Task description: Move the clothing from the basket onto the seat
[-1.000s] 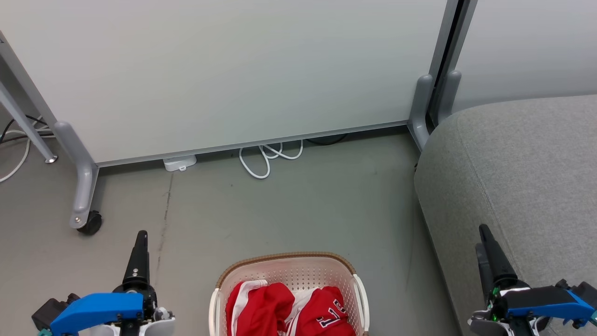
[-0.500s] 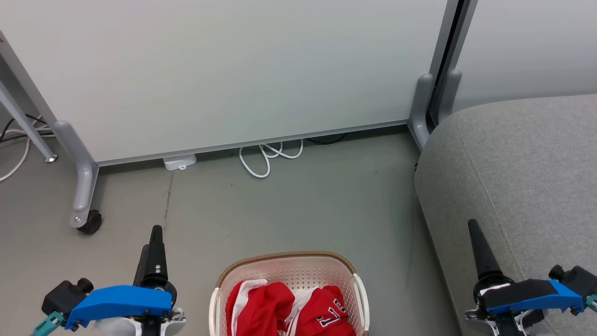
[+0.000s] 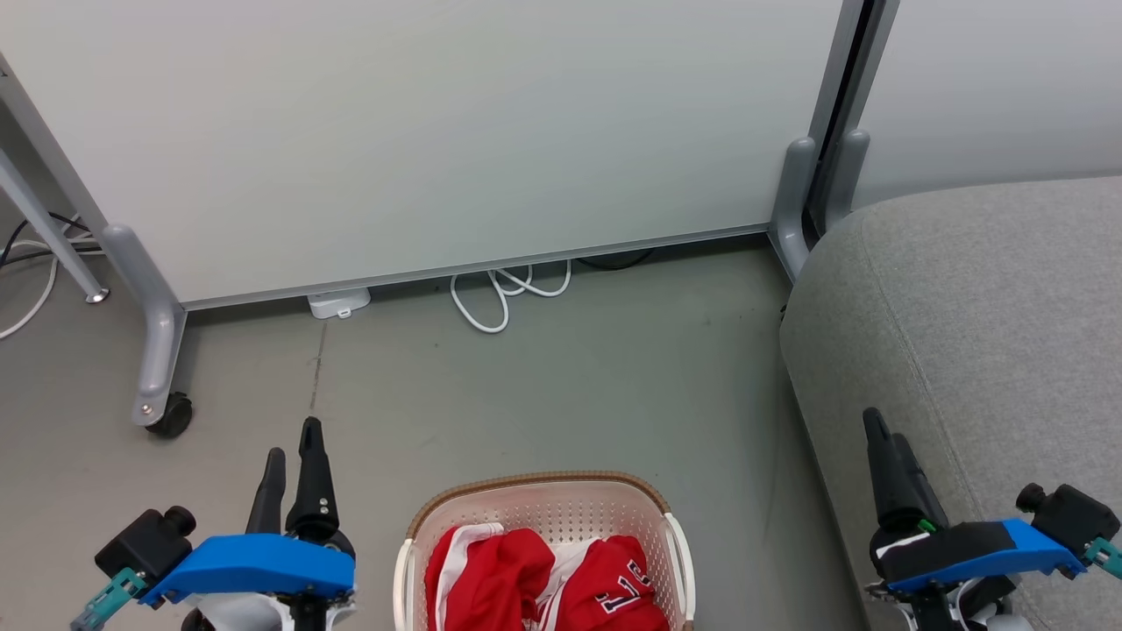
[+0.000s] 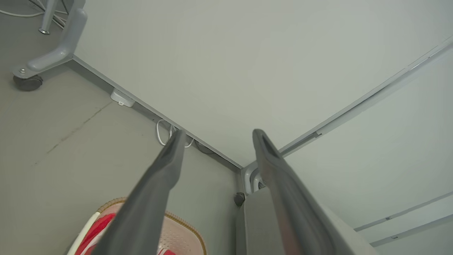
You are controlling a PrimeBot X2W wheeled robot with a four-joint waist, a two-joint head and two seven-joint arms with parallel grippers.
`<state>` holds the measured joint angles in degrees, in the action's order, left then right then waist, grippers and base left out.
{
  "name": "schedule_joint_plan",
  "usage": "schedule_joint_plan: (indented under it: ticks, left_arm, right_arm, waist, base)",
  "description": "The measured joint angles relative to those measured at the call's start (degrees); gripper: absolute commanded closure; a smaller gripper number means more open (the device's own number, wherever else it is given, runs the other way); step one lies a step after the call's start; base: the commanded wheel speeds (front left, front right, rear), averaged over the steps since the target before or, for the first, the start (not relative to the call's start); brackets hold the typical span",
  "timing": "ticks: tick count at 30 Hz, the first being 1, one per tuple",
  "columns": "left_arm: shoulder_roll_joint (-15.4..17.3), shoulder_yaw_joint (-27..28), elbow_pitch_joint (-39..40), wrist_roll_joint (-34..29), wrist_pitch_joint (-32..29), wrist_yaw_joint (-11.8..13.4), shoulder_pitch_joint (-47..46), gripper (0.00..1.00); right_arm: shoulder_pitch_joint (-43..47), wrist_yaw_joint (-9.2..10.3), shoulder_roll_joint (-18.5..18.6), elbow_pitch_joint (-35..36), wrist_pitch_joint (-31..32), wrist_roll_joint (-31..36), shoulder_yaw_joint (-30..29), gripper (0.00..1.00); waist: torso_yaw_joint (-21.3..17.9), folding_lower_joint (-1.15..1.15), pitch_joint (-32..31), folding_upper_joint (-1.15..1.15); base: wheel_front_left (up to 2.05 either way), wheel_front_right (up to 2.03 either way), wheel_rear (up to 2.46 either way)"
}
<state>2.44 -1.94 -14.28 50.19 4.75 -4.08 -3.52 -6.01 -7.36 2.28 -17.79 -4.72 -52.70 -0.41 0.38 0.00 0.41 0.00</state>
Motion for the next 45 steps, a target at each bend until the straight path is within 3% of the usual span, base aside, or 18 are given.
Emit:
schedule_joint_plan:
  ticks: [15, 45]
  left_arm:
    - [0.1, -1.8, -0.1, -11.1, 2.5, 0.0, -0.2, 0.0]
    - [0.2, -4.2, -1.7, -25.9, 6.7, -0.3, -0.4, 0.0]
  right_arm:
    - [-0.8, -0.03, 0.1, -0.5, -2.2, 9.3, 1.0, 0.0]
    - [-1.2, -0.04, 0.2, -1.4, -4.3, 25.4, 1.6, 0.0]
  waist:
    - [0.1, 0.0, -0.1, 0.0]
    - [0.5, 0.0, -0.4, 0.0]
  base:
    - [0.0, 0.0, 0.0]
    - [0.0, 0.0, 0.0]
